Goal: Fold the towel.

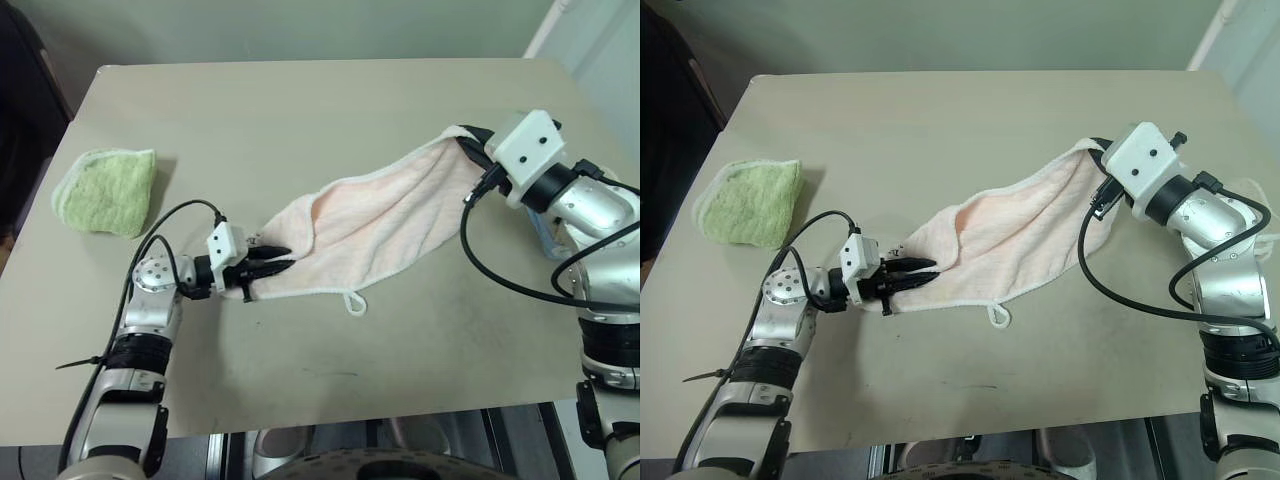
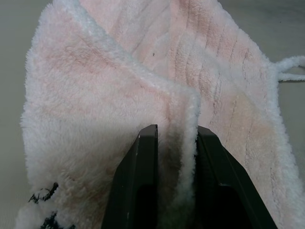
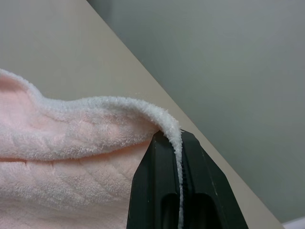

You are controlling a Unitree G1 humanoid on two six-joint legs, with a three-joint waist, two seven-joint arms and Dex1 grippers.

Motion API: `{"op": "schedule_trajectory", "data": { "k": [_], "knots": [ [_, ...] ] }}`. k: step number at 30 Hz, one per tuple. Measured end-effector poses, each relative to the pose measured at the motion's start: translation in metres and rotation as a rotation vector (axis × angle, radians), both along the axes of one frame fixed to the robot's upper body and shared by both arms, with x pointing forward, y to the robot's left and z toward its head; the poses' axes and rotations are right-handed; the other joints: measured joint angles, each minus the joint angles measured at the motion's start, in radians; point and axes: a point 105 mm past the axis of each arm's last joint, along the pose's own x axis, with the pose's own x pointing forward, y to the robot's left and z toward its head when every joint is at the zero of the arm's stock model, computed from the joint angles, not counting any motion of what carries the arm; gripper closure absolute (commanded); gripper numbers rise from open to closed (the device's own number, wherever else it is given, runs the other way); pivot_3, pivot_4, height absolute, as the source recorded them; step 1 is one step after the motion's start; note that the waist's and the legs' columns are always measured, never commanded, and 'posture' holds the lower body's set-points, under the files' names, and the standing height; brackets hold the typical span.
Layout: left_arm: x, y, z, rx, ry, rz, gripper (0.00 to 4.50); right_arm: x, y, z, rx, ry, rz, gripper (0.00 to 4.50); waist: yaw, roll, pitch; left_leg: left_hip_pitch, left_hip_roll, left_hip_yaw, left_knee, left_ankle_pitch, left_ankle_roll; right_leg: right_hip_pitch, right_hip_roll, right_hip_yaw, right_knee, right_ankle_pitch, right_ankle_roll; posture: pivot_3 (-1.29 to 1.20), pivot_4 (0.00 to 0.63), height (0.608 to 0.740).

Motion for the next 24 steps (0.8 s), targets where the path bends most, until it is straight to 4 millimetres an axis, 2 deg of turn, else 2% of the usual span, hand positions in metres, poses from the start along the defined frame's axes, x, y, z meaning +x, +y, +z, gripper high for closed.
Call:
{"op": "schedule_trajectory", "data": {
  "k": [2,4,6,9,12,18,24],
  "knots": [
    [0.000,-0.001,0.000,0.006,-0.007,-0.005,3.45,0.000,0.000,0.000,0.000,0.000,0.000,4.50,0.000,0.000,0.000,0.000,0.000,0.000,0.000,0.000,0.000,0.000,0.000,0.000,0.000,0.000,0.000,0.00,0.150,0.740],
    [0.000,-0.002,-0.001,0.014,-0.013,-0.007,3.83,0.000,0.000,0.000,0.000,0.000,0.000,4.50,0.000,0.000,0.000,0.000,0.000,0.000,0.000,0.000,0.000,0.000,0.000,0.000,0.000,0.000,0.000,0.00,0.150,0.740],
    [0.005,-0.006,0.000,-0.003,-0.033,0.007,4.41,0.000,0.000,0.000,0.000,0.000,0.000,4.50,0.003,0.000,0.000,0.000,0.000,0.000,0.000,0.000,0.000,0.000,0.000,0.000,0.000,0.000,0.000,0.00,0.150,0.740],
    [0.009,-0.012,0.002,-0.038,-0.037,0.018,4.46,0.000,0.000,0.000,-0.001,-0.001,0.001,4.50,0.003,0.000,0.000,0.000,0.000,0.000,0.001,0.000,0.000,0.001,0.000,0.000,0.000,0.001,0.001,0.00,0.150,0.740],
    [0.015,-0.012,0.012,-0.115,-0.021,0.044,4.46,0.000,0.000,0.000,-0.001,-0.001,0.001,4.50,0.002,0.000,0.000,0.000,0.000,0.000,0.000,0.000,0.000,0.000,0.000,0.000,0.000,0.001,0.001,0.00,0.150,0.740],
    [0.035,0.008,0.049,-0.292,-0.003,0.162,4.46,0.001,-0.001,-0.001,-0.001,0.000,-0.002,4.50,0.003,0.000,0.000,-0.001,0.000,0.000,0.001,0.001,0.000,0.000,0.000,0.000,0.000,0.001,0.001,0.00,0.150,0.740],
    [0.062,0.041,0.118,-0.466,-0.076,0.295,4.46,0.003,-0.005,-0.002,0.002,0.005,-0.011,4.50,0.004,0.000,0.000,-0.001,0.000,0.000,0.001,0.005,0.000,0.001,0.000,-0.001,-0.001,0.001,0.002,0.00,0.150,0.740]
  ]
}}
